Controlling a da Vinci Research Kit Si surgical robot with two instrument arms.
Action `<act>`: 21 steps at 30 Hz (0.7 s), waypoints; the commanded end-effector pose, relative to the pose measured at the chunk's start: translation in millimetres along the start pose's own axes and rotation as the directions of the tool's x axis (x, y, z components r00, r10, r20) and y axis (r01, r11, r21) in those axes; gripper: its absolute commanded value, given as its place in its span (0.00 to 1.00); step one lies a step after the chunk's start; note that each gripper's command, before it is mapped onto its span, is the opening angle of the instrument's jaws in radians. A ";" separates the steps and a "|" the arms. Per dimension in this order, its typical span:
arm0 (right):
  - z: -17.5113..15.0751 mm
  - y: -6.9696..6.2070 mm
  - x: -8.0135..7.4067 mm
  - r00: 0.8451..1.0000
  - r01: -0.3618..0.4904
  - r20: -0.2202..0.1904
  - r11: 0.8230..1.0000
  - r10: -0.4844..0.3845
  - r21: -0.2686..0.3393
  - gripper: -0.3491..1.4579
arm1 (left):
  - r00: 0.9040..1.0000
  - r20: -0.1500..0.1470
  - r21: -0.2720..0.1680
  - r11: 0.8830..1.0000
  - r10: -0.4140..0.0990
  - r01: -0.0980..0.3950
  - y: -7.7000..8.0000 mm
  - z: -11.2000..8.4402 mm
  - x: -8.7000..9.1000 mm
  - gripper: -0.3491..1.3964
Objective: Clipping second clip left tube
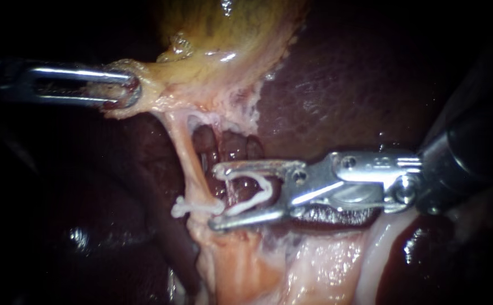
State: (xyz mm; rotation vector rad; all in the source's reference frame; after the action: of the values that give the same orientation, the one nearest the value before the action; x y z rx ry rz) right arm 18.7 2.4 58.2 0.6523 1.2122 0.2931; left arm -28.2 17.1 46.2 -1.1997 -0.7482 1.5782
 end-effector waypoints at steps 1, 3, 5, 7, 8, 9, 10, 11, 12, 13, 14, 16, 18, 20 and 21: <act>0.2 0.4 -0.4 1.000 -0.004 0.001 1.000 0.004 -0.002 0.47 | 1.000 0.000 0.001 1.000 0.000 0.000 0.1 0.0 0.0 0.00; 0.6 1.0 -0.9 1.000 -0.008 0.002 1.000 0.008 -0.005 0.47 | 1.000 -0.002 0.004 1.000 0.000 0.000 0.1 0.1 0.0 0.00; 1.2 1.6 -1.2 1.000 -0.008 0.002 1.000 0.008 -0.002 0.47 | 1.000 -0.002 0.004 1.000 0.000 0.000 0.2 0.1 0.0 0.00; 1.8 2.0 -1.1 1.000 -0.008 0.003 1.000 0.008 0.000 0.47 | 1.000 -0.003 0.005 1.000 0.000 0.000 0.2 0.1 0.0 0.00; 2.2 2.2 -1.0 1.000 -0.009 0.003 1.000 0.009 0.001 0.47 | 1.000 -0.001 0.002 1.000 0.000 0.000 0.2 0.2 0.0 0.00; 2.5 2.2 -0.8 1.000 -0.010 0.003 1.000 0.009 0.006 0.47 | 1.000 -0.001 0.002 1.000 0.000 0.000 0.2 0.2 0.0 0.00; 3.1 2.3 -0.5 1.000 -0.010 0.001 1.000 0.010 0.013 0.47 | 1.000 -0.001 0.003 1.000 0.000 0.000 0.3 0.2 0.0 0.00; 3.5 2.3 -0.3 1.000 -0.010 -0.002 1.000 0.010 0.016 0.47 | 1.000 -0.002 0.003 1.000 -0.001 0.001 0.3 0.2 0.0 0.00; 3.9 2.3 -0.1 1.000 -0.009 -0.005 1.000 0.009 0.021 0.47 | 1.000 -0.002 0.003 1.000 -0.001 0.001 0.3 0.3 0.0 0.00; 4.3 2.2 0.1 1.000 -0.007 -0.010 1.000 0.007 0.026 0.47 | 1.000 -0.002 0.004 1.000 -0.001 0.001 0.4 0.3 0.0 0.00; 4.8 2.1 0.4 1.000 -0.002 -0.018 0.999 0.003 0.036 0.47 | 1.000 -0.001 0.001 1.000 -0.001 0.001 0.4 0.4 0.0 0.00; 5.6 1.7 0.7 1.000 0.006 -0.031 0.999 -0.004 0.052 0.47 | 1.000 -0.001 0.002 1.000 -0.001 0.001 0.5 0.5 0.0 0.00; 6.3 1.1 1.0 0.999 0.014 -0.041 0.997 -0.011 0.069 0.47 | 1.000 -0.001 0.002 1.000 -0.001 0.001 0.5 0.6 0.0 0.00; 6.6 0.3 1.2 0.999 0.021 -0.045 0.996 -0.017 0.084 0.47 | 1.000 -0.001 0.002 1.000 -0.001 0.001 0.5 0.6 0.0 0.00; 6.6 -0.3 1.3 0.999 0.025 -0.044 0.995 -0.021 0.095 0.47 | 1.000 -0.001 0.002 1.000 -0.001 0.001 0.5 0.5 0.0 0.00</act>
State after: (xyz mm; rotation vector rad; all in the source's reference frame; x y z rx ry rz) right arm 25.4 0.5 58.2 0.7216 1.2807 0.2267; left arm -29.0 17.0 45.9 -1.1993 -0.7462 1.5768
